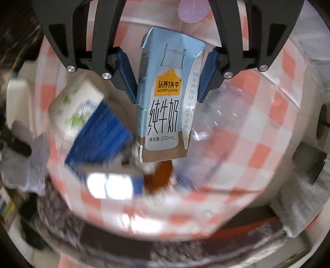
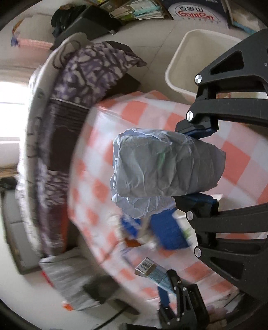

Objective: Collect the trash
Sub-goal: 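Grasp the crumpled foil with the right tool while the left tool grasps the milk carton, then lift the foil and milk carton and carry both toward the white bin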

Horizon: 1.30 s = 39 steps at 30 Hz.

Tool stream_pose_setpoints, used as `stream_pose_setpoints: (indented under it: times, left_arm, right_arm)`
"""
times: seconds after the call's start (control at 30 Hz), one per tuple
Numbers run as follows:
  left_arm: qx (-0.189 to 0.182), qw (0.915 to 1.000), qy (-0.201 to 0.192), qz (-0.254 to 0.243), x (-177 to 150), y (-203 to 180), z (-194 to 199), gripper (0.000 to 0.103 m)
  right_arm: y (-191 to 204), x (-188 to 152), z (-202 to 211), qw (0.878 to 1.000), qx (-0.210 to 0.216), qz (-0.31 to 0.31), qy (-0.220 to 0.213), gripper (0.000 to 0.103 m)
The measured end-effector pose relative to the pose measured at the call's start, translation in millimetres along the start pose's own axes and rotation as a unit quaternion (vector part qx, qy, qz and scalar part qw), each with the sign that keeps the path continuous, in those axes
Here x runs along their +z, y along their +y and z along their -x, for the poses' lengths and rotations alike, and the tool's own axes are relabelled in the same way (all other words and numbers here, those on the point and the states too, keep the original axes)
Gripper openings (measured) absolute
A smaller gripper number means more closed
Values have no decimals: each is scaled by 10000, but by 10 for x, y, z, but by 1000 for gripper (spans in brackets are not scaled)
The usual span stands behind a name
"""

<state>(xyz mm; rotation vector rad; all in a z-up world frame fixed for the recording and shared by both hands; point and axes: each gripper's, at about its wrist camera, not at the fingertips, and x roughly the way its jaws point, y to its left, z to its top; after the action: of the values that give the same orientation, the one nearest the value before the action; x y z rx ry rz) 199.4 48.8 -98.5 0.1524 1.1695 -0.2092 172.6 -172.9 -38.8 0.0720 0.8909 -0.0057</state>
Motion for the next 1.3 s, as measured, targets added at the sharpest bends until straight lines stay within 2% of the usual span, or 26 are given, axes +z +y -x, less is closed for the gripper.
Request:
stream_pose_setpoints:
  times: [0.13, 0.23, 0.37, 0.67, 0.87, 1.0, 1.3]
  left_arm:
    - [-19, 9974, -583, 425, 107, 58, 211, 57]
    - [-75, 9924, -953, 778, 179, 64, 387, 57]
    - [37, 9852, -1410, 979, 262, 18, 570, 57]
    - [292, 9618, -2331, 1403, 278, -164, 901, 57]
    - [376, 9528, -2612, 1500, 255, -289, 991, 57]
    - [361, 9501, -2682, 1554, 257, -372, 1012, 57]
    - [277, 9533, -2701, 1323, 267, -652, 1001, 57]
  right_arm:
    - [60, 67, 149, 9985, -49, -44, -552, 40]
    - [122, 84, 267, 9953, -86, -16, -968, 40]
    - [128, 97, 396, 9904, -79, -111, -1376, 40]
    - [24, 100, 535, 9838, -168, -400, -1738, 41]
    - [-81, 72, 625, 9815, -271, -530, -1818, 41]
    - [-162, 47, 667, 9806, -352, -564, -1842, 41]
    - [-482, -17, 789, 9771, -661, -819, -1847, 41]
